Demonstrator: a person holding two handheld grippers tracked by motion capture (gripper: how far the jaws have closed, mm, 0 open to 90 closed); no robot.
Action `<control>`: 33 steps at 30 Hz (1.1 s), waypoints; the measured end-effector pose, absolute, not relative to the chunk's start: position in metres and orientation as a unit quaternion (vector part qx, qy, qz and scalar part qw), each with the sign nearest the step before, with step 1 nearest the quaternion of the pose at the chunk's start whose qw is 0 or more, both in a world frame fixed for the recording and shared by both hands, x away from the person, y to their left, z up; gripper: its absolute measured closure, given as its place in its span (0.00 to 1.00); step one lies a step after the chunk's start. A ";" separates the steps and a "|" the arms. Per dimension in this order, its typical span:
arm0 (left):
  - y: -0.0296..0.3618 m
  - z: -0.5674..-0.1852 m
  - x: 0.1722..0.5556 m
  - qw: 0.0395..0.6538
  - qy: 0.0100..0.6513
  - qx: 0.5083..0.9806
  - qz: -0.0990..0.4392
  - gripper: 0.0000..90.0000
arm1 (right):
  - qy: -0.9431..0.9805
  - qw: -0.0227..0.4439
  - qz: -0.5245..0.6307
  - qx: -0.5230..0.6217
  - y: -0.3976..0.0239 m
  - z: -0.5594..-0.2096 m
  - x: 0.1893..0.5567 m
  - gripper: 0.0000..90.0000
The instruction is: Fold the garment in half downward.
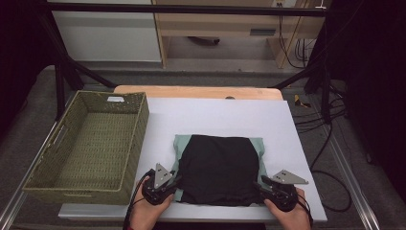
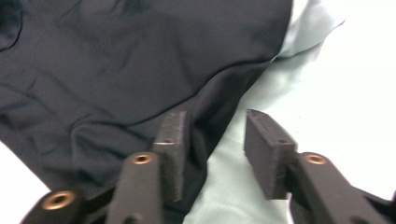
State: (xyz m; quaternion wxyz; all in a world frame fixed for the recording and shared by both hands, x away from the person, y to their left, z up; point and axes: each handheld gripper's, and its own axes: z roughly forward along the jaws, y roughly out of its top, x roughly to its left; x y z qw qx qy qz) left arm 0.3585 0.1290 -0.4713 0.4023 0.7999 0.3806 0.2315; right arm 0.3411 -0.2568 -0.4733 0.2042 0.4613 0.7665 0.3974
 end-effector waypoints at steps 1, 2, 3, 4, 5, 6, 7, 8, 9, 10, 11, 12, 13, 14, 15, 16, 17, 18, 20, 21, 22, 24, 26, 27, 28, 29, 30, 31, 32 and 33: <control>0.130 -0.470 0.359 0.407 0.382 0.796 0.234 0.70 | 0.763 0.212 0.398 0.462 -0.257 -0.473 0.341 0.57; 0.130 -0.470 0.359 0.407 0.382 0.796 0.234 0.68 | 0.763 0.212 0.398 0.462 -0.257 -0.473 0.341 0.57; 0.132 -0.468 0.359 0.414 0.384 0.790 0.241 0.65 | 0.757 0.221 0.399 0.467 -0.257 -0.472 0.342 0.46; 0.133 -0.467 0.359 0.418 0.384 0.786 0.243 0.63 | 0.755 0.224 0.400 0.469 -0.257 -0.472 0.342 0.43; 0.133 -0.467 0.359 0.418 0.384 0.786 0.243 0.61 | 0.755 0.224 0.400 0.469 -0.257 -0.472 0.342 0.43; 0.133 -0.467 0.358 0.422 0.385 0.783 0.245 0.61 | 0.752 0.229 0.401 0.470 -0.257 -0.471 0.342 0.39; 0.134 -0.465 0.359 0.432 0.388 0.776 0.246 0.56 | 0.747 0.234 0.405 0.473 -0.258 -0.470 0.342 0.32; 0.134 -0.465 0.359 0.432 0.388 0.776 0.246 0.53 | 0.747 0.234 0.405 0.473 -0.258 -0.470 0.342 0.32; 0.134 -0.464 0.359 0.438 0.391 0.772 0.243 0.50 | 0.740 0.243 0.410 0.475 -0.258 -0.469 0.342 0.27; 0.134 -0.464 0.359 0.439 0.392 0.771 0.245 0.47 | 0.736 0.245 0.412 0.478 -0.258 -0.468 0.342 0.25; 0.134 -0.464 0.360 0.440 0.393 0.769 0.247 0.45 | 0.734 0.250 0.414 0.477 -0.258 -0.468 0.342 0.23; 0.134 -0.464 0.360 0.440 0.393 0.769 0.247 0.42 | 0.731 0.253 0.416 0.478 -0.258 -0.467 0.342 0.22; 0.134 -0.463 0.360 0.439 0.394 0.768 0.250 0.42 | 0.731 0.253 0.416 0.478 -0.258 -0.467 0.342 0.22; 0.134 -0.463 0.360 0.438 0.395 0.767 0.252 0.40 | 0.729 0.258 0.418 0.476 -0.258 -0.467 0.342 0.21; 0.134 -0.463 0.360 0.437 0.396 0.767 0.253 0.36 | 0.724 0.263 0.422 0.478 -0.257 -0.466 0.342 0.19; 0.134 -0.462 0.360 0.435 0.398 0.767 0.254 0.36 | 0.724 0.263 0.422 0.478 -0.257 -0.466 0.342 0.19; 0.133 -0.462 0.361 0.434 0.401 0.766 0.254 0.33 | 0.721 0.267 0.422 0.480 -0.256 -0.466 0.342 0.18; 0.133 -0.462 0.361 0.434 0.401 0.766 0.254 0.32 | 0.721 0.267 0.422 0.480 -0.256 -0.466 0.342 0.18; 0.133 -0.460 0.360 0.435 0.404 0.763 0.254 0.29 | 0.724 0.263 0.418 0.482 -0.255 -0.465 0.342 0.18; 0.133 -0.460 0.361 0.436 0.405 0.762 0.254 0.28 | 0.724 0.264 0.416 0.482 -0.254 -0.465 0.342 0.18; 0.133 -0.460 0.361 0.436 0.405 0.762 0.254 0.27 | 0.724 0.263 0.415 0.483 -0.254 -0.465 0.342 0.18; 0.133 -0.459 0.361 0.438 0.407 0.760 0.253 0.25 | 0.725 0.262 0.415 0.484 -0.254 -0.464 0.342 0.18; 0.134 -0.458 0.361 0.440 0.407 0.759 0.254 0.24 | 0.725 0.260 0.414 0.485 -0.253 -0.464 0.342 0.18; 0.134 -0.458 0.361 0.440 0.407 0.759 0.254 0.23 | 0.725 0.260 0.414 0.485 -0.253 -0.464 0.342 0.18; 0.134 -0.458 0.361 0.441 0.407 0.758 0.255 0.23 | 0.726 0.259 0.413 0.485 -0.253 -0.463 0.342 0.18; 0.135 -0.457 0.361 0.442 0.408 0.757 0.255 0.22 | 0.727 0.257 0.413 0.485 -0.252 -0.463 0.342 0.18; 0.135 -0.457 0.361 0.442 0.408 0.757 0.255 0.21 | 0.727 0.257 0.413 0.485 -0.252 -0.463 0.342 0.18; 0.137 -0.456 0.362 0.443 0.409 0.755 0.256 0.21 | 0.731 0.250 0.412 0.484 -0.251 -0.462 0.342 0.18; 0.139 -0.455 0.362 0.444 0.409 0.755 0.257 0.20 | 0.732 0.249 0.412 0.482 -0.250 -0.462 0.342 0.18; 0.139 -0.455 0.362 0.444 0.409 0.755 0.257 0.20 | 0.734 0.246 0.413 0.480 -0.249 -0.461 0.342 0.18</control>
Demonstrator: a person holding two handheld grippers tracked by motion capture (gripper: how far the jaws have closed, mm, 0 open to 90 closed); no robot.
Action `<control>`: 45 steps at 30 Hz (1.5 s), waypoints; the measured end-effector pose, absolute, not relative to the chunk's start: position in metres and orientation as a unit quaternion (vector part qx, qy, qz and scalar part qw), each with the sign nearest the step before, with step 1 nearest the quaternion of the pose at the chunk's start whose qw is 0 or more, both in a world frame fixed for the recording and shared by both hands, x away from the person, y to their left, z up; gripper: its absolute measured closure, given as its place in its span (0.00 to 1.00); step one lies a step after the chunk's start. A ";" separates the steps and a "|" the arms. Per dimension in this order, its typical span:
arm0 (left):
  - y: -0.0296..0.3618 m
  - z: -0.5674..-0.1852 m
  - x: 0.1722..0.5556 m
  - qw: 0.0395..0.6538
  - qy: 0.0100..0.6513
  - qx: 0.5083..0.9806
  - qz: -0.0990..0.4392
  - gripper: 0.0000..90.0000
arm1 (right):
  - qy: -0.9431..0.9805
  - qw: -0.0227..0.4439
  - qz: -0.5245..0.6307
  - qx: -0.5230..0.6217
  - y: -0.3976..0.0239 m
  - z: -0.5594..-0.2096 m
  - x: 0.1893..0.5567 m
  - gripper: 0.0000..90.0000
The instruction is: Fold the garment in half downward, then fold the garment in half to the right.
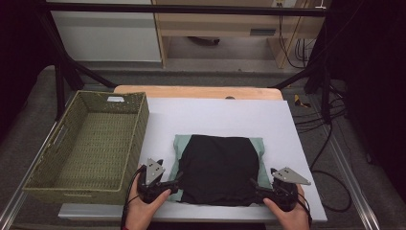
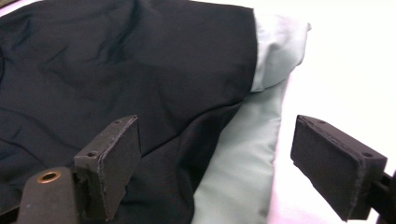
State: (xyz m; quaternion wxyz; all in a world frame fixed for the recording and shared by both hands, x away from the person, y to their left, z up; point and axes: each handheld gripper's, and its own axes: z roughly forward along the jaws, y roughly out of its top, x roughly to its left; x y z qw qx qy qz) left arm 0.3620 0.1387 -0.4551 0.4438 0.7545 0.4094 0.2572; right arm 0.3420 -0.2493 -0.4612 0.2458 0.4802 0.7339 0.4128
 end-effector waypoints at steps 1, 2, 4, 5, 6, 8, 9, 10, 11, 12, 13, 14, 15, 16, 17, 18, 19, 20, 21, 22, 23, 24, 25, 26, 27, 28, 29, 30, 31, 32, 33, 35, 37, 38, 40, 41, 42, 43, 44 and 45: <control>0.140 -0.455 0.362 0.446 0.410 0.753 0.258 0.20 | 0.734 0.246 0.413 0.480 -0.249 -0.461 0.342 0.18; 0.141 -0.454 0.362 0.446 0.410 0.752 0.258 0.20 | 0.736 0.244 0.415 0.476 -0.248 -0.461 0.342 0.17; 0.144 -0.454 0.364 0.445 0.414 0.751 0.259 0.19 | 0.742 0.238 0.418 0.467 -0.243 -0.459 0.342 0.17; 0.144 -0.454 0.364 0.445 0.414 0.751 0.259 0.19 | 0.742 0.238 0.418 0.467 -0.243 -0.459 0.342 0.17; 0.145 -0.454 0.364 0.443 0.416 0.750 0.259 0.19 | 0.748 0.237 0.418 0.458 -0.238 -0.459 0.342 0.17; 0.144 -0.455 0.365 0.440 0.419 0.751 0.259 0.18 | 0.754 0.238 0.414 0.451 -0.232 -0.460 0.342 0.18; 0.144 -0.455 0.365 0.440 0.419 0.751 0.259 0.18 | 0.754 0.238 0.414 0.451 -0.232 -0.460 0.342 0.18; 0.144 -0.456 0.365 0.440 0.418 0.752 0.259 0.18 | 0.760 0.240 0.410 0.444 -0.229 -0.461 0.342 0.19; 0.143 -0.456 0.365 0.440 0.418 0.752 0.259 0.18 | 0.760 0.240 0.410 0.444 -0.229 -0.461 0.342 0.19; 0.143 -0.456 0.365 0.439 0.418 0.751 0.260 0.18 | 0.760 0.239 0.410 0.443 -0.228 -0.460 0.341 0.19; 0.144 -0.456 0.366 0.439 0.418 0.751 0.260 0.18 | 0.760 0.239 0.412 0.443 -0.227 -0.460 0.341 0.19; 0.145 -0.457 0.366 0.438 0.420 0.751 0.262 0.18 | 0.761 0.241 0.413 0.439 -0.225 -0.459 0.340 0.19; 0.145 -0.457 0.367 0.437 0.422 0.750 0.263 0.17 | 0.761 0.240 0.414 0.437 -0.224 -0.458 0.340 0.20; 0.145 -0.457 0.367 0.436 0.422 0.750 0.263 0.17 | 0.762 0.240 0.414 0.435 -0.223 -0.458 0.340 0.20; 0.145 -0.457 0.367 0.436 0.422 0.750 0.263 0.17 | 0.762 0.240 0.414 0.435 -0.223 -0.458 0.340 0.20; 0.145 -0.458 0.368 0.435 0.422 0.750 0.264 0.17 | 0.765 0.236 0.416 0.432 -0.220 -0.457 0.340 0.21; 0.145 -0.458 0.368 0.435 0.422 0.750 0.264 0.17 | 0.765 0.236 0.416 0.432 -0.220 -0.457 0.340 0.21; 0.145 -0.459 0.369 0.433 0.422 0.750 0.267 0.17 | 0.770 0.227 0.417 0.427 -0.215 -0.457 0.340 0.22; 0.145 -0.459 0.369 0.433 0.422 0.750 0.267 0.17 | 0.770 0.227 0.417 0.427 -0.215 -0.457 0.340 0.22; 0.145 -0.460 0.370 0.431 0.424 0.750 0.268 0.17 | 0.778 0.222 0.416 0.415 -0.206 -0.456 0.340 0.23; 0.145 -0.460 0.370 0.431 0.424 0.750 0.268 0.16 | 0.778 0.222 0.416 0.415 -0.206 -0.456 0.340 0.23; 0.144 -0.460 0.371 0.430 0.425 0.751 0.267 0.16 | 0.783 0.218 0.415 0.409 -0.202 -0.456 0.340 0.24; 0.144 -0.461 0.371 0.428 0.425 0.751 0.267 0.16 | 0.789 0.214 0.414 0.401 -0.197 -0.456 0.340 0.24; 0.145 -0.461 0.372 0.427 0.425 0.752 0.267 0.16 | 0.794 0.209 0.412 0.395 -0.192 -0.456 0.341 0.25; 0.145 -0.462 0.372 0.426 0.426 0.752 0.267 0.16 | 0.799 0.204 0.412 0.388 -0.187 -0.456 0.342 0.25; 0.145 -0.462 0.373 0.423 0.429 0.752 0.268 0.15 | 0.809 0.195 0.408 0.375 -0.176 -0.456 0.343 0.26; 0.145 -0.462 0.373 0.423 0.429 0.752 0.268 0.15 | 0.809 0.195 0.408 0.375 -0.176 -0.456 0.343 0.26; 0.146 -0.463 0.374 0.422 0.432 0.751 0.267 0.15 | 0.819 0.184 0.406 0.362 -0.165 -0.455 0.344 0.26; 0.146 -0.463 0.374 0.422 0.432 0.751 0.267 0.15 | 0.823 0.180 0.404 0.356 -0.160 -0.455 0.344 0.26; 0.146 -0.463 0.375 0.422 0.433 0.751 0.266 0.15 | 0.823 0.180 0.404 0.356 -0.160 -0.455 0.344 0.26; 0.146 -0.464 0.375 0.422 0.434 0.750 0.266 0.15 | 0.827 0.176 0.405 0.349 -0.155 -0.454 0.345 0.26; 0.146 -0.464 0.375 0.420 0.435 0.750 0.267 0.15 | 0.835 0.166 0.403 0.337 -0.144 -0.454 0.345 0.26; 0.146 -0.464 0.376 0.419 0.436 0.750 0.268 0.15 | 0.842 0.159 0.402 0.322 -0.133 -0.453 0.346 0.26; 0.146 -0.464 0.376 0.418 0.437 0.750 0.269 0.15 | 0.845 0.155 0.402 0.316 -0.127 -0.454 0.346 0.27; 0.146 -0.465 0.376 0.418 0.437 0.749 0.269 0.15 | 0.852 0.147 0.402 0.302 -0.117 -0.455 0.345 0.28; 0.146 -0.465 0.377 0.418 0.438 0.749 0.270 0.15 | 0.855 0.144 0.400 0.297 -0.112 -0.455 0.345 0.29; 0.147 -0.465 0.377 0.417 0.439 0.749 0.271 0.15 | 0.861 0.137 0.399 0.284 -0.102 -0.457 0.343 0.30; 0.147 -0.465 0.378 0.417 0.439 0.748 0.271 0.15 | 0.861 0.137 0.399 0.284 -0.102 -0.457 0.343 0.30; 0.147 -0.466 0.378 0.417 0.440 0.748 0.272 0.15 | 0.863 0.136 0.398 0.280 -0.099 -0.458 0.342 0.31; 0.147 -0.466 0.378 0.417 0.441 0.747 0.272 0.15 | 0.867 0.133 0.396 0.272 -0.094 -0.460 0.341 0.31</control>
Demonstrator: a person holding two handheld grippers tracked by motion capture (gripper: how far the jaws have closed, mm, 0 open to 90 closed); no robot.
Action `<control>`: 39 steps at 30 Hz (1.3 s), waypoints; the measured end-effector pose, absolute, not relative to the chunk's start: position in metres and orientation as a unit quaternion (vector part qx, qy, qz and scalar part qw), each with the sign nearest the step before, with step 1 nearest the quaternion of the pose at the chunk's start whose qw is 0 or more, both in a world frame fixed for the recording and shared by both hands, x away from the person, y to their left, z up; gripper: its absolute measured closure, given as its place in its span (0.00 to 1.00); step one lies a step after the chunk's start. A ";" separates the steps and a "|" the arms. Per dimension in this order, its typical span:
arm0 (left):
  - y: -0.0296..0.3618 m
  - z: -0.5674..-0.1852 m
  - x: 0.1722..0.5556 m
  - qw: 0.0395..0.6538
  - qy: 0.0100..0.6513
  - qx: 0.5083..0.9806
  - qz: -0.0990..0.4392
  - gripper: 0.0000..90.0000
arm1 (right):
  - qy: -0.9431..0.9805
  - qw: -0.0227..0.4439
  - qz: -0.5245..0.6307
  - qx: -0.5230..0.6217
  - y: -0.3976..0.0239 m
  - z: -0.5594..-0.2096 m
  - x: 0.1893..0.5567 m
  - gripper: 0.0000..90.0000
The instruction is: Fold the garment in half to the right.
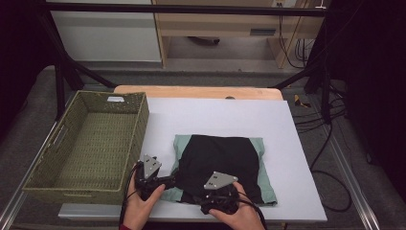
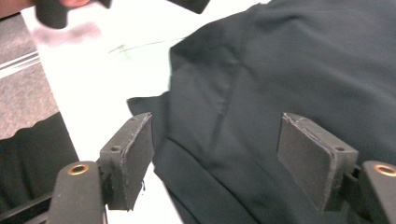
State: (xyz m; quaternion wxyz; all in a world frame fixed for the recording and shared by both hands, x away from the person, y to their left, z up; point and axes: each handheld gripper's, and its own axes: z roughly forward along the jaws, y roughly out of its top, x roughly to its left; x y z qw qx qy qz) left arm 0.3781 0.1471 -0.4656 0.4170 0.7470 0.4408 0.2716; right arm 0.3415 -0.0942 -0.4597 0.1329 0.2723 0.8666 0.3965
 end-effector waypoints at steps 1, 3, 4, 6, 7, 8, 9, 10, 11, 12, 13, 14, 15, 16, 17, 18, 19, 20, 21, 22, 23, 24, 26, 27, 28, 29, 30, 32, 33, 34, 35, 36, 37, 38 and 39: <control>0.147 -0.466 0.378 0.416 0.441 0.747 0.271 0.15 | 0.872 0.128 0.391 0.264 -0.087 -0.463 0.340 0.32; 0.147 -0.466 0.379 0.416 0.441 0.748 0.270 0.15 | 0.877 0.124 0.386 0.259 -0.081 -0.467 0.339 0.32; 0.147 -0.466 0.379 0.416 0.441 0.748 0.270 0.15 | 0.877 0.124 0.386 0.259 -0.081 -0.467 0.339 0.32; 0.147 -0.466 0.379 0.416 0.441 0.748 0.270 0.15 | 0.881 0.123 0.380 0.251 -0.074 -0.472 0.339 0.33; 0.147 -0.466 0.379 0.415 0.440 0.749 0.270 0.15 | 0.885 0.124 0.376 0.246 -0.068 -0.476 0.339 0.33; 0.147 -0.466 0.379 0.415 0.441 0.749 0.270 0.15 | 0.887 0.125 0.371 0.242 -0.065 -0.479 0.340 0.34; 0.147 -0.466 0.379 0.415 0.441 0.749 0.270 0.15 | 0.887 0.125 0.371 0.242 -0.065 -0.479 0.340 0.34; 0.147 -0.466 0.379 0.414 0.441 0.749 0.270 0.15 | 0.888 0.128 0.369 0.244 -0.062 -0.482 0.342 0.36; 0.147 -0.466 0.379 0.414 0.441 0.749 0.270 0.15 | 0.888 0.128 0.369 0.244 -0.062 -0.482 0.342 0.36; 0.148 -0.466 0.379 0.416 0.443 0.747 0.270 0.15 | 0.887 0.128 0.374 0.241 -0.062 -0.483 0.342 0.45; 0.148 -0.466 0.379 0.416 0.444 0.747 0.270 0.15 | 0.887 0.128 0.374 0.241 -0.062 -0.483 0.342 0.45; 0.149 -0.466 0.380 0.415 0.444 0.747 0.270 0.15 | 0.887 0.130 0.375 0.237 -0.063 -0.482 0.342 0.53; 0.149 -0.466 0.380 0.415 0.445 0.746 0.270 0.15 | 0.886 0.135 0.378 0.231 -0.065 -0.482 0.343 0.70; 0.149 -0.466 0.380 0.415 0.445 0.746 0.269 0.15 | 0.886 0.135 0.378 0.231 -0.065 -0.482 0.343 0.70; 0.149 -0.466 0.380 0.416 0.446 0.745 0.269 0.15 | 0.886 0.136 0.378 0.233 -0.067 -0.482 0.344 0.77; 0.149 -0.466 0.380 0.416 0.445 0.746 0.270 0.15 | 0.884 0.135 0.381 0.236 -0.070 -0.481 0.347 0.88; 0.149 -0.466 0.380 0.416 0.445 0.746 0.270 0.15 | 0.883 0.134 0.382 0.236 -0.071 -0.481 0.348 0.90; 0.148 -0.466 0.380 0.416 0.445 0.746 0.270 0.15 | 0.883 0.134 0.382 0.236 -0.071 -0.481 0.348 0.90; 0.149 -0.466 0.380 0.416 0.446 0.746 0.270 0.15 | 0.885 0.133 0.381 0.233 -0.072 -0.481 0.349 0.91; 0.149 -0.466 0.380 0.416 0.446 0.745 0.269 0.15 | 0.886 0.133 0.380 0.230 -0.072 -0.480 0.349 0.91; 0.149 -0.466 0.380 0.417 0.446 0.745 0.269 0.15 | 0.888 0.132 0.379 0.226 -0.073 -0.480 0.348 0.92; 0.149 -0.466 0.380 0.417 0.447 0.745 0.269 0.15 | 0.890 0.130 0.377 0.221 -0.074 -0.479 0.348 0.92; 0.149 -0.466 0.380 0.417 0.446 0.744 0.270 0.15 | 0.894 0.124 0.373 0.217 -0.078 -0.477 0.346 0.92; 0.150 -0.465 0.379 0.418 0.447 0.744 0.270 0.15 | 0.896 0.123 0.370 0.213 -0.081 -0.475 0.344 0.92; 0.150 -0.465 0.379 0.418 0.447 0.743 0.270 0.15 | 0.899 0.122 0.365 0.210 -0.084 -0.474 0.342 0.92; 0.150 -0.465 0.379 0.418 0.447 0.743 0.270 0.15 | 0.901 0.121 0.363 0.207 -0.088 -0.473 0.340 0.92; 0.150 -0.465 0.379 0.418 0.447 0.743 0.271 0.15 | 0.904 0.118 0.359 0.203 -0.093 -0.472 0.339 0.92; 0.150 -0.466 0.380 0.417 0.448 0.743 0.271 0.15 | 0.905 0.112 0.358 0.198 -0.096 -0.474 0.338 0.91; 0.150 -0.466 0.380 0.416 0.449 0.743 0.271 0.15 | 0.904 0.113 0.362 0.198 -0.097 -0.474 0.337 0.91; 0.150 -0.466 0.380 0.415 0.450 0.743 0.271 0.15 | 0.900 0.113 0.369 0.202 -0.094 -0.474 0.338 0.86; 0.150 -0.466 0.380 0.415 0.450 0.743 0.271 0.15 | 0.897 0.112 0.375 0.204 -0.091 -0.473 0.337 0.81; 0.150 -0.466 0.380 0.415 0.450 0.743 0.271 0.15 | 0.897 0.112 0.375 0.204 -0.091 -0.473 0.337 0.81; 0.150 -0.466 0.380 0.415 0.450 0.743 0.272 0.15 | 0.895 0.113 0.379 0.206 -0.088 -0.472 0.337 0.75; 0.150 -0.466 0.380 0.415 0.451 0.742 0.271 0.15 | 0.892 0.114 0.385 0.206 -0.085 -0.471 0.336 0.68; 0.150 -0.466 0.380 0.414 0.452 0.742 0.271 0.15 | 0.890 0.117 0.388 0.209 -0.081 -0.469 0.335 0.62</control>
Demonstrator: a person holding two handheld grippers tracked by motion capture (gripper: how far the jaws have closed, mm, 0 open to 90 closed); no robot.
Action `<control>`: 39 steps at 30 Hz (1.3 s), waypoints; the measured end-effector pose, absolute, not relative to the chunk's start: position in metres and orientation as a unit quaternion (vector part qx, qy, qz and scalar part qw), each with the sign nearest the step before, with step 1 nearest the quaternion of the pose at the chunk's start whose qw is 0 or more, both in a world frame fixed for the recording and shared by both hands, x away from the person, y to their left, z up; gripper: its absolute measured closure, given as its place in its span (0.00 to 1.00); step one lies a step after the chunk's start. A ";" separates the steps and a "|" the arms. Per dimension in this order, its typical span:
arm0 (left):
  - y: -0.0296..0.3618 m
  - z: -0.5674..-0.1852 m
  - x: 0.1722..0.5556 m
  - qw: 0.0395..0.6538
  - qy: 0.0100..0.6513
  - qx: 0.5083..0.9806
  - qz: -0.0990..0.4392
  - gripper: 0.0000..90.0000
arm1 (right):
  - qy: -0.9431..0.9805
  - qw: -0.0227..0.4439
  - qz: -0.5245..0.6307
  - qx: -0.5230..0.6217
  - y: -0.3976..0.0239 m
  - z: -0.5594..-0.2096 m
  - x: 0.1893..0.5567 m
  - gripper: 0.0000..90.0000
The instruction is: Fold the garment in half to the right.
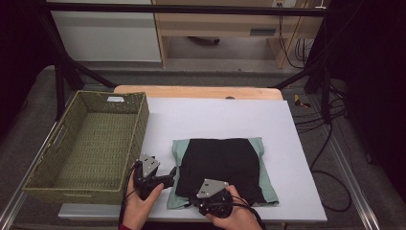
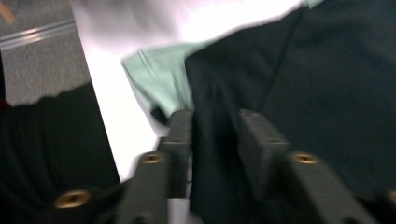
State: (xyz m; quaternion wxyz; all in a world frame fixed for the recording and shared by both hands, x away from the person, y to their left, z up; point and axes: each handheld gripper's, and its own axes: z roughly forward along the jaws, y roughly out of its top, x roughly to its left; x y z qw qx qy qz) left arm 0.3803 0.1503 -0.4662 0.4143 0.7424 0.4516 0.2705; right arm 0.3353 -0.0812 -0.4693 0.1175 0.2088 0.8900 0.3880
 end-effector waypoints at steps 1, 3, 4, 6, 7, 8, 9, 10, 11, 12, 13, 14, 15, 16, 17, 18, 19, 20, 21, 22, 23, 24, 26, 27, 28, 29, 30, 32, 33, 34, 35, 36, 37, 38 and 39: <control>0.150 -0.466 0.380 0.414 0.452 0.743 0.270 0.15 | 0.888 0.122 0.392 0.207 -0.077 -0.469 0.335 0.56; 0.150 -0.466 0.381 0.413 0.452 0.743 0.270 0.15 | 0.888 0.125 0.392 0.204 -0.070 -0.469 0.333 0.50; 0.151 -0.466 0.381 0.411 0.454 0.743 0.271 0.15 | 0.887 0.129 0.393 0.205 -0.062 -0.471 0.331 0.44; 0.151 -0.466 0.381 0.412 0.454 0.742 0.271 0.15 | 0.889 0.129 0.389 0.203 -0.057 -0.474 0.331 0.37; 0.151 -0.466 0.381 0.412 0.455 0.741 0.271 0.15 | 0.889 0.129 0.389 0.203 -0.057 -0.474 0.331 0.37; 0.152 -0.467 0.381 0.413 0.456 0.741 0.271 0.15 | 0.890 0.130 0.387 0.204 -0.054 -0.476 0.331 0.34; 0.152 -0.467 0.382 0.413 0.457 0.741 0.270 0.15 | 0.889 0.129 0.387 0.206 -0.051 -0.478 0.330 0.32; 0.152 -0.467 0.382 0.412 0.456 0.741 0.269 0.15 | 0.890 0.128 0.387 0.207 -0.049 -0.478 0.330 0.30; 0.151 -0.467 0.382 0.412 0.456 0.741 0.270 0.15 | 0.889 0.128 0.388 0.205 -0.047 -0.480 0.331 0.28; 0.151 -0.467 0.382 0.412 0.457 0.741 0.270 0.15 | 0.890 0.131 0.386 0.206 -0.045 -0.481 0.331 0.27; 0.152 -0.467 0.382 0.411 0.457 0.741 0.270 0.15 | 0.892 0.132 0.378 0.209 -0.041 -0.484 0.333 0.25; 0.152 -0.467 0.382 0.412 0.458 0.740 0.270 0.15 | 0.892 0.132 0.378 0.209 -0.041 -0.484 0.333 0.25; 0.152 -0.467 0.382 0.412 0.458 0.740 0.270 0.15 | 0.892 0.130 0.377 0.212 -0.040 -0.484 0.334 0.25; 0.153 -0.467 0.382 0.412 0.459 0.739 0.271 0.15 | 0.891 0.131 0.374 0.221 -0.039 -0.484 0.339 0.28; 0.153 -0.467 0.382 0.412 0.459 0.739 0.271 0.15 | 0.891 0.131 0.374 0.221 -0.039 -0.484 0.339 0.28; 0.154 -0.467 0.382 0.412 0.460 0.738 0.271 0.15 | 0.890 0.146 0.368 0.226 -0.040 -0.482 0.343 0.33; 0.154 -0.467 0.382 0.412 0.460 0.738 0.272 0.15 | 0.890 0.146 0.368 0.226 -0.040 -0.482 0.343 0.33; 0.154 -0.467 0.382 0.412 0.461 0.738 0.271 0.15 | 0.890 0.146 0.363 0.234 -0.041 -0.481 0.349 0.36; 0.154 -0.467 0.383 0.411 0.461 0.738 0.271 0.15 | 0.889 0.141 0.365 0.236 -0.041 -0.481 0.351 0.38; 0.154 -0.467 0.383 0.411 0.461 0.738 0.271 0.15 | 0.889 0.141 0.365 0.236 -0.041 -0.481 0.351 0.38; 0.154 -0.467 0.383 0.411 0.461 0.738 0.271 0.15 | 0.890 0.136 0.362 0.242 -0.042 -0.480 0.352 0.48; 0.154 -0.467 0.383 0.411 0.461 0.738 0.270 0.15 | 0.891 0.137 0.358 0.243 -0.042 -0.479 0.353 0.52; 0.154 -0.467 0.383 0.411 0.461 0.738 0.270 0.15 | 0.891 0.137 0.355 0.247 -0.043 -0.478 0.353 0.57; 0.154 -0.466 0.382 0.410 0.460 0.740 0.271 0.15 | 0.893 0.139 0.352 0.245 -0.044 -0.477 0.355 0.63; 0.154 -0.467 0.382 0.410 0.460 0.739 0.271 0.15 | 0.892 0.138 0.354 0.245 -0.046 -0.476 0.357 0.73; 0.154 -0.467 0.382 0.410 0.460 0.739 0.271 0.15 | 0.891 0.139 0.356 0.246 -0.047 -0.476 0.358 0.77; 0.154 -0.466 0.382 0.411 0.460 0.739 0.271 0.15 | 0.891 0.139 0.356 0.246 -0.047 -0.476 0.358 0.77; 0.154 -0.466 0.382 0.411 0.461 0.738 0.271 0.15 | 0.891 0.137 0.358 0.243 -0.048 -0.476 0.359 0.85; 0.154 -0.466 0.382 0.411 0.460 0.739 0.272 0.15 | 0.891 0.136 0.359 0.242 -0.048 -0.476 0.359 0.87; 0.154 -0.466 0.382 0.411 0.460 0.739 0.272 0.15 | 0.890 0.133 0.362 0.244 -0.048 -0.476 0.359 0.88; 0.153 -0.466 0.382 0.412 0.459 0.739 0.273 0.15 | 0.887 0.128 0.369 0.247 -0.049 -0.476 0.359 0.89; 0.152 -0.466 0.382 0.413 0.455 0.740 0.273 0.15 | 0.887 0.128 0.369 0.247 -0.049 -0.476 0.359 0.89; 0.148 -0.465 0.384 0.418 0.452 0.740 0.271 0.15 | 0.884 0.119 0.381 0.245 -0.052 -0.477 0.359 0.89; 0.148 -0.465 0.384 0.418 0.452 0.740 0.271 0.15 | 0.884 0.119 0.381 0.245 -0.052 -0.477 0.359 0.89; 0.146 -0.464 0.385 0.422 0.452 0.739 0.268 0.15 | 0.881 0.115 0.389 0.242 -0.054 -0.479 0.357 0.90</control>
